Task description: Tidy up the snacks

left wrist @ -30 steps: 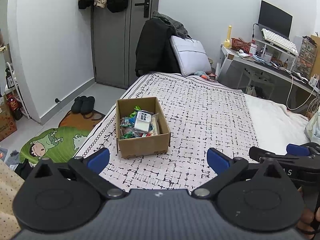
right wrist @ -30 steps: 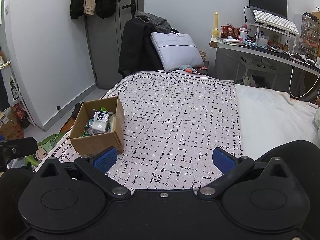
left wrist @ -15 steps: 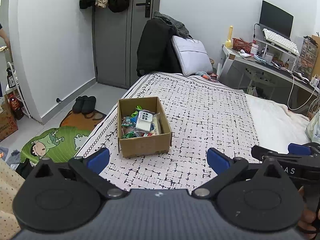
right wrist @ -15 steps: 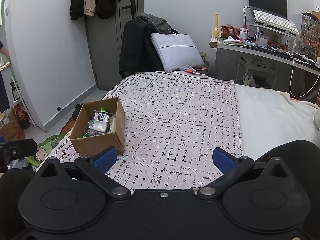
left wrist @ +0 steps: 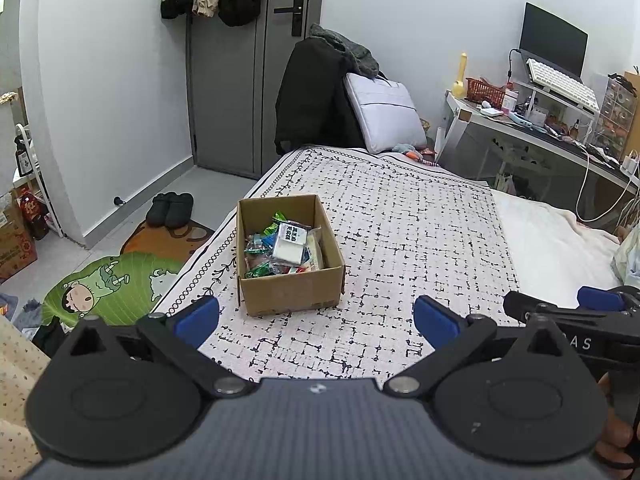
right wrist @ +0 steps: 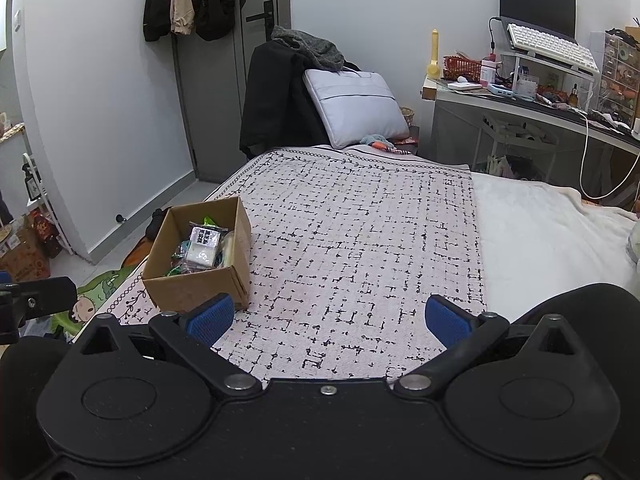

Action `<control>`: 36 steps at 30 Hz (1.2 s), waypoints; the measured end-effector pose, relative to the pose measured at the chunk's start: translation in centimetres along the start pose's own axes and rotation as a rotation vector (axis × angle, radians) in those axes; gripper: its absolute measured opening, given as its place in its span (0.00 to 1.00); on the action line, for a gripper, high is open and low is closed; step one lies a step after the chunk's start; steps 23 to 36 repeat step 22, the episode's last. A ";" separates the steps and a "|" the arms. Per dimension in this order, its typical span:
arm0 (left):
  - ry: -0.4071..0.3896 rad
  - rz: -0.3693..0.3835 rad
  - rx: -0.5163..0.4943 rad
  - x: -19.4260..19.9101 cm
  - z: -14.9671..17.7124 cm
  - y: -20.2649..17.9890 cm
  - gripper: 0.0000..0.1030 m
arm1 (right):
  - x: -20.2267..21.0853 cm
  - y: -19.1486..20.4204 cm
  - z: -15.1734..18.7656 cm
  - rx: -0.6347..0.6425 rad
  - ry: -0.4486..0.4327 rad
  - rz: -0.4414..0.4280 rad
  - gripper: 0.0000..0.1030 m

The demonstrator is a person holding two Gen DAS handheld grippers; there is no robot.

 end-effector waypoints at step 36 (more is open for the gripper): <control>-0.033 -0.017 0.021 0.7 -0.1 -0.1 1.00 | 0.1 0.0 0.1 -0.001 -0.001 0.000 1.00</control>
Point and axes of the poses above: each gripper's, at about its wrist camera, not at the fingertips, and x roughly against the way its jaws point, y to its left, z to its underside, the point moved 2 cm from there along -x, roughly the way its jaws point, and after that the axes turned 12 degrees about y, right-handed, at the moved point
